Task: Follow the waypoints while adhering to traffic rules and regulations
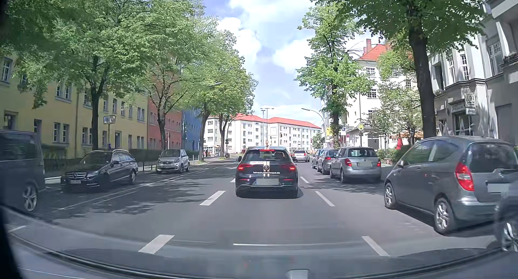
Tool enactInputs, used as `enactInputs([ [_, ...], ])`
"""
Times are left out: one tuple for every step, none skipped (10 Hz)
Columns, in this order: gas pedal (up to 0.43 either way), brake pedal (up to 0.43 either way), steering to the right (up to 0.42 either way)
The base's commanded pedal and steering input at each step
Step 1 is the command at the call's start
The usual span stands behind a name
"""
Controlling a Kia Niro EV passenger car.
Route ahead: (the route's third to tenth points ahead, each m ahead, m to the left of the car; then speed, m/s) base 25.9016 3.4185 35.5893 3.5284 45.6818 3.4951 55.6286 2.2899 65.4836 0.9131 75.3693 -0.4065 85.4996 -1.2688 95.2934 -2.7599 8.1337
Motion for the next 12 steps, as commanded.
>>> enactInputs([
  [0.000, 0.018, -0.003],
  [0.000, 0.018, -0.003],
  [0.000, 0.018, -0.002],
  [0.000, 0.018, -0.003],
  [0.000, 0.018, -0.002],
  [0.000, 0.018, -0.002],
  [0.000, 0.018, -0.002],
  [0.000, 0.018, -0.002],
  [0.000, 0.018, -0.002],
  [0.000, 0.018, -0.001],
  [0.000, 0.018, 0.000],
  [0.000, 0.018, 0.000],
])
